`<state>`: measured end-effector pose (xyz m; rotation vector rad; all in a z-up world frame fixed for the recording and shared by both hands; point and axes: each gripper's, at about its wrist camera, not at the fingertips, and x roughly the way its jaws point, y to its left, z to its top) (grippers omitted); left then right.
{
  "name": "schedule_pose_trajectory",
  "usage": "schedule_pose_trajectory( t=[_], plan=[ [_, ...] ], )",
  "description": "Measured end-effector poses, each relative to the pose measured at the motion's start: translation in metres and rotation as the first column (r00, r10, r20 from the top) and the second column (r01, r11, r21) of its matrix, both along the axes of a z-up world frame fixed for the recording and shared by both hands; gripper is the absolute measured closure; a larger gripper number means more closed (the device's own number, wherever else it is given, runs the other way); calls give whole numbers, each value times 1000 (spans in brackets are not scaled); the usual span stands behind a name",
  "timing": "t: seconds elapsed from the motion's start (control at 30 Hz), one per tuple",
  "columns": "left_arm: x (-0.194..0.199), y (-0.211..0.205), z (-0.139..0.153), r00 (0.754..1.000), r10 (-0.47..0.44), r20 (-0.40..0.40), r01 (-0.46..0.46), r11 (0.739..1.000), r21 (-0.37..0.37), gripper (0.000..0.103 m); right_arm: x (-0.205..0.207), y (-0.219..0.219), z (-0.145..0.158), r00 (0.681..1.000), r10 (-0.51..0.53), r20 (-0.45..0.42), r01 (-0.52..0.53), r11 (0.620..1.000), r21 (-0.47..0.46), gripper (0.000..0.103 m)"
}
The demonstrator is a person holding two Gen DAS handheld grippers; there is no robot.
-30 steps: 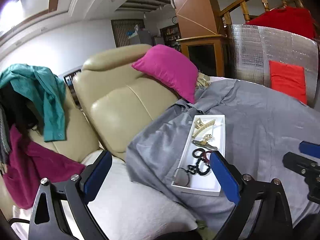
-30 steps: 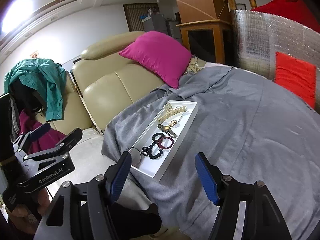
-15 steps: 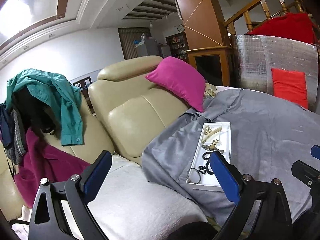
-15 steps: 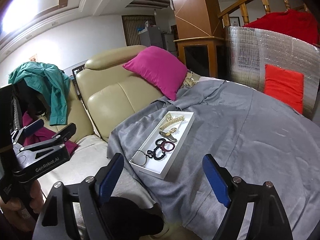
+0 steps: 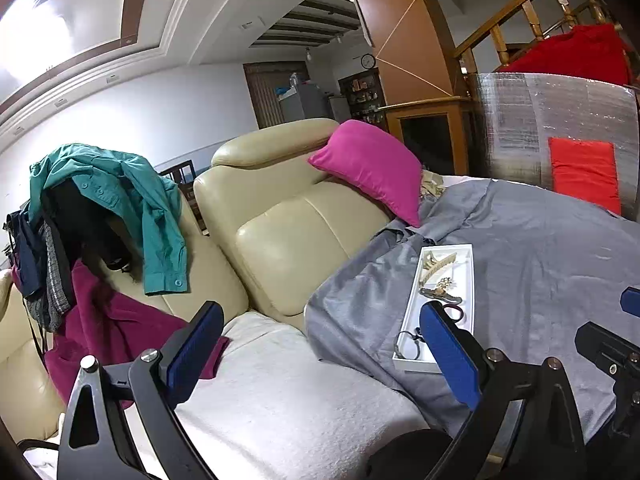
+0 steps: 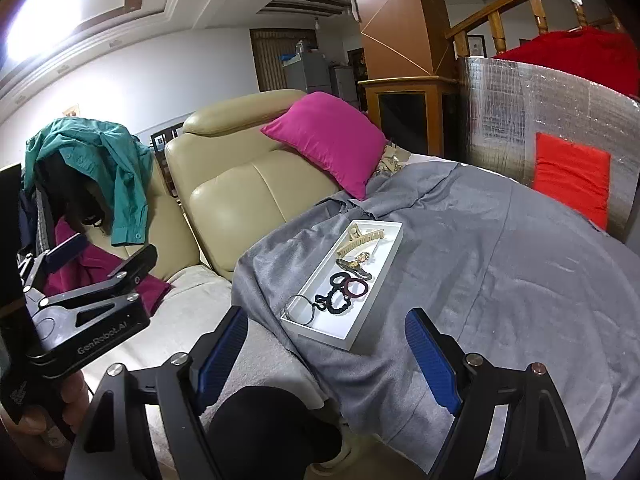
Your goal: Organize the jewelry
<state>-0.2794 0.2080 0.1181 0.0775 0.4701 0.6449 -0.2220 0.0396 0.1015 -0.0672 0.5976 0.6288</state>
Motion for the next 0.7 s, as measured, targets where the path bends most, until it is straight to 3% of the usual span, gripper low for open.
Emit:
schedule_pose_trajectory(
  t=[0.7],
  plan=[
    [-12,16,-2,999,34,5,-34,999,-29,5,7,8,0,998,-48,-46,48,999,-3,19]
  ],
)
